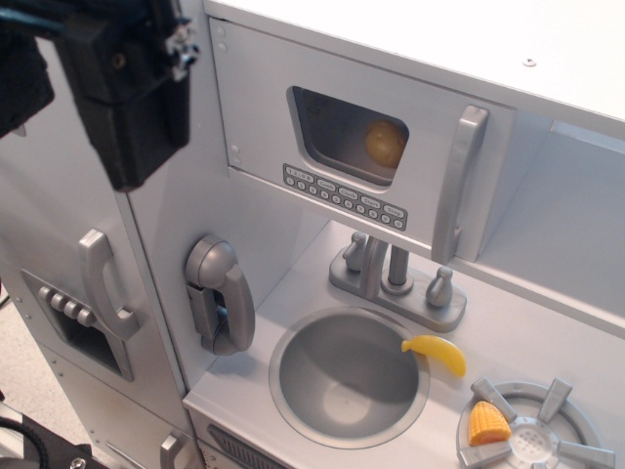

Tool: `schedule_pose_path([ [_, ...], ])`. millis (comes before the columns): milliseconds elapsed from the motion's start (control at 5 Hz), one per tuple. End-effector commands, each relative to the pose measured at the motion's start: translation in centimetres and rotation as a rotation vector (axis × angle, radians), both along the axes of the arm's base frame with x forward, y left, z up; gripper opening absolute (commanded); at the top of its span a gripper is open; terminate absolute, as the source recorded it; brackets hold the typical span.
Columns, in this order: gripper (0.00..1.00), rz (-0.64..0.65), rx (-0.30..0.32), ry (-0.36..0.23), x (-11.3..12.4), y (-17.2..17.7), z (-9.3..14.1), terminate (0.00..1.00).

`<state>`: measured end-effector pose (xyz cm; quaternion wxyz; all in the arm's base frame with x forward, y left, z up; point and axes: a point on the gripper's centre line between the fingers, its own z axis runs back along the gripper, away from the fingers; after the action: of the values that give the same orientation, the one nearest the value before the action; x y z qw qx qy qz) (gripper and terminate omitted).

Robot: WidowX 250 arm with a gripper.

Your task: Open microwave

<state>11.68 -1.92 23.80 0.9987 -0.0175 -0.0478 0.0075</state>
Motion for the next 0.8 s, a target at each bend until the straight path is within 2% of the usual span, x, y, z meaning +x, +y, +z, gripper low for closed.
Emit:
schedule_pose_path([
  [0,1.0,0.0,0.0,0.0,0.0,0.0,0.0,0.0],
  [400,1.0,0.079,0.025,0.003,6.5,1.3,-5.7,0.0],
  [600,1.0,0.102,0.041,-0.038,9.0,2.0,-8.2,0.0],
])
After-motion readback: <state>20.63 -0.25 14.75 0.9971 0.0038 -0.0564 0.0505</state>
